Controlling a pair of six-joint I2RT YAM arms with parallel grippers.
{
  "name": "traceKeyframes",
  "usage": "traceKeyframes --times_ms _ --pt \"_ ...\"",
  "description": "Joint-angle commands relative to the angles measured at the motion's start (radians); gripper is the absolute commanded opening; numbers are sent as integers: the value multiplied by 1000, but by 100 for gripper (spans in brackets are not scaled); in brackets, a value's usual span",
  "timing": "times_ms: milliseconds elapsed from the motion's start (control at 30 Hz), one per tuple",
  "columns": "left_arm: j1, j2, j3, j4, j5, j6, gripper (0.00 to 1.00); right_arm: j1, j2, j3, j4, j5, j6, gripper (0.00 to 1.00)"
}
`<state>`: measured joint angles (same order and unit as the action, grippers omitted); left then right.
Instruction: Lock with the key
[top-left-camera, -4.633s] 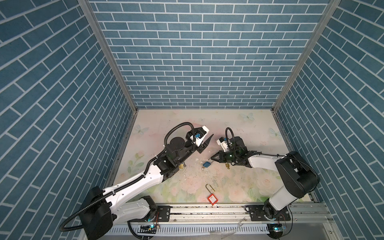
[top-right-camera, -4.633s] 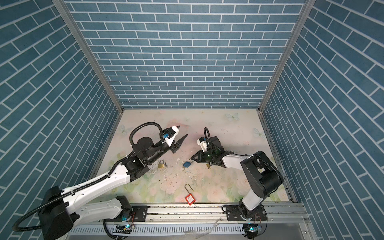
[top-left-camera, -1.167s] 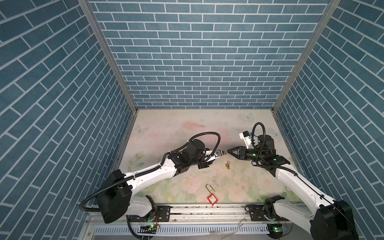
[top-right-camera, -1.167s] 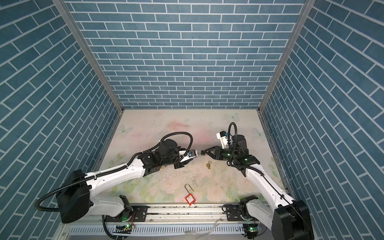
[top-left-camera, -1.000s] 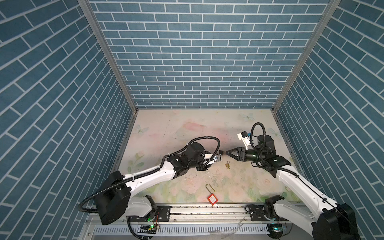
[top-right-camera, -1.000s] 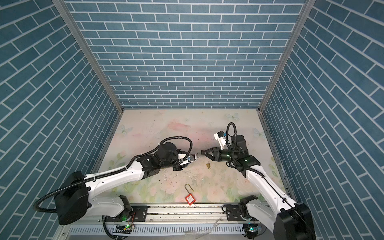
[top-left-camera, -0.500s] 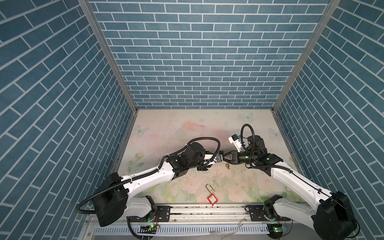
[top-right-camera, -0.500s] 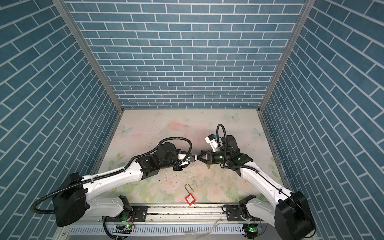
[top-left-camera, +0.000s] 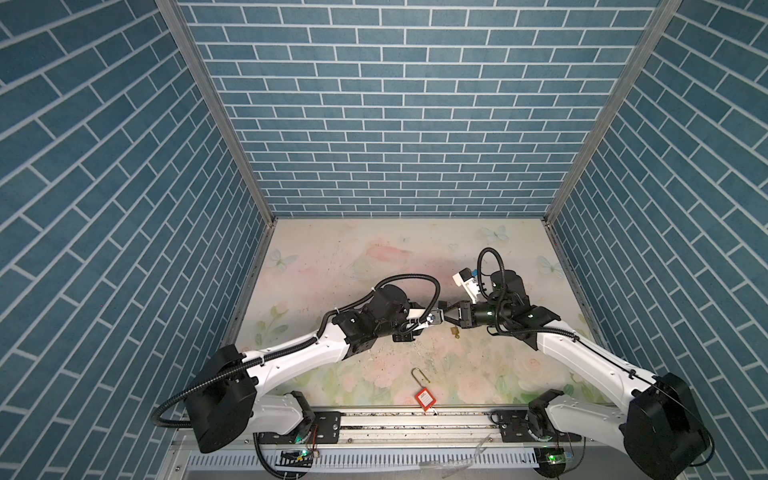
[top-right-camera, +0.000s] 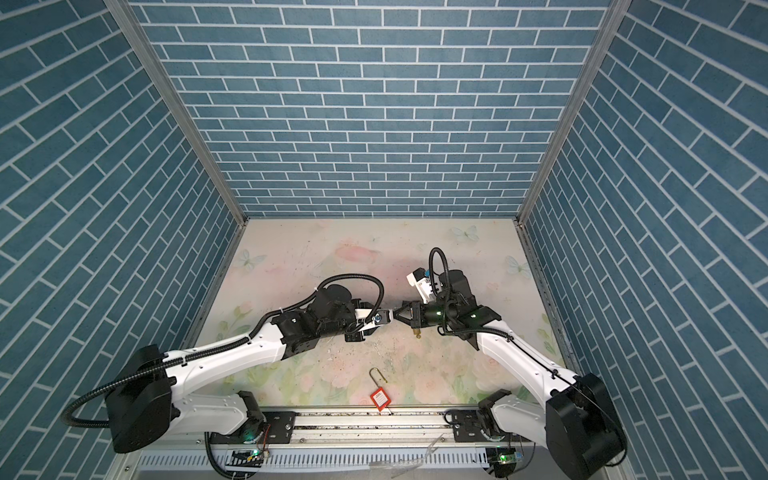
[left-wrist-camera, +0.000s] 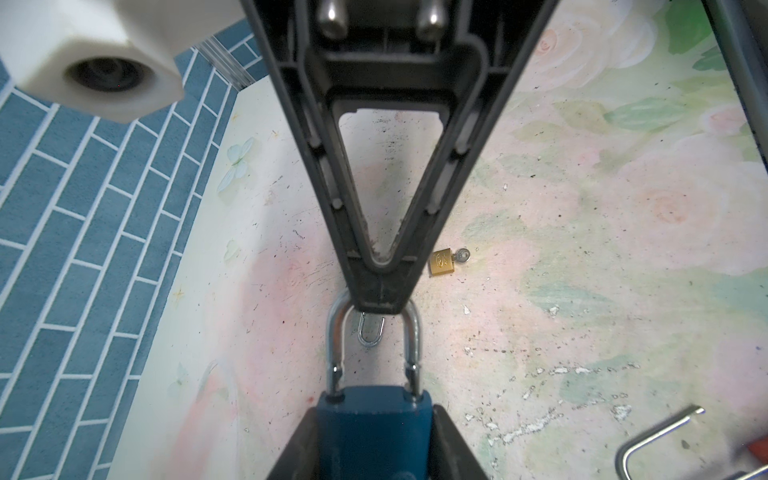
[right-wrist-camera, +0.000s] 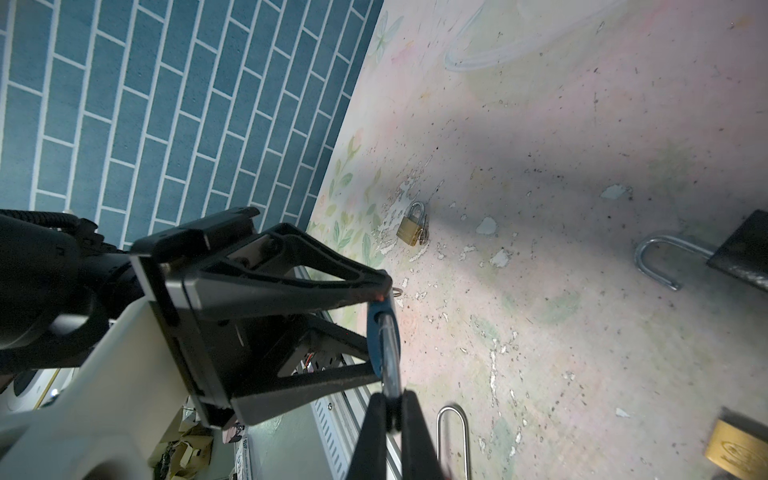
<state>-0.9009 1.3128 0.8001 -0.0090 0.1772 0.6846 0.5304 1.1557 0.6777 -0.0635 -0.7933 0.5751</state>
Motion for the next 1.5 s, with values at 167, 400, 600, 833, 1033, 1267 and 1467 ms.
traceKeyframes --times_ms 167,400,600,833,1033,1267,1467 --pt "-6 11 66 48 62 -24 0 12 -13 -45 110 -31 -127 0" --pt "-3 16 95 74 75 -41 0 16 10 -70 127 -49 -115 0" --pt "-6 21 140 143 93 -63 0 22 71 -78 152 -57 -84 0" --pt "-24 36 178 232 85 -73 0 31 143 -78 172 -56 -59 0" --pt "-37 40 185 294 58 -64 0 36 192 -76 190 -72 -43 0" --pt "-40 32 164 334 29 -56 0 35 210 -69 193 -83 -39 0" --pt "-38 34 146 336 26 -59 0 34 213 -64 217 -107 -27 0"
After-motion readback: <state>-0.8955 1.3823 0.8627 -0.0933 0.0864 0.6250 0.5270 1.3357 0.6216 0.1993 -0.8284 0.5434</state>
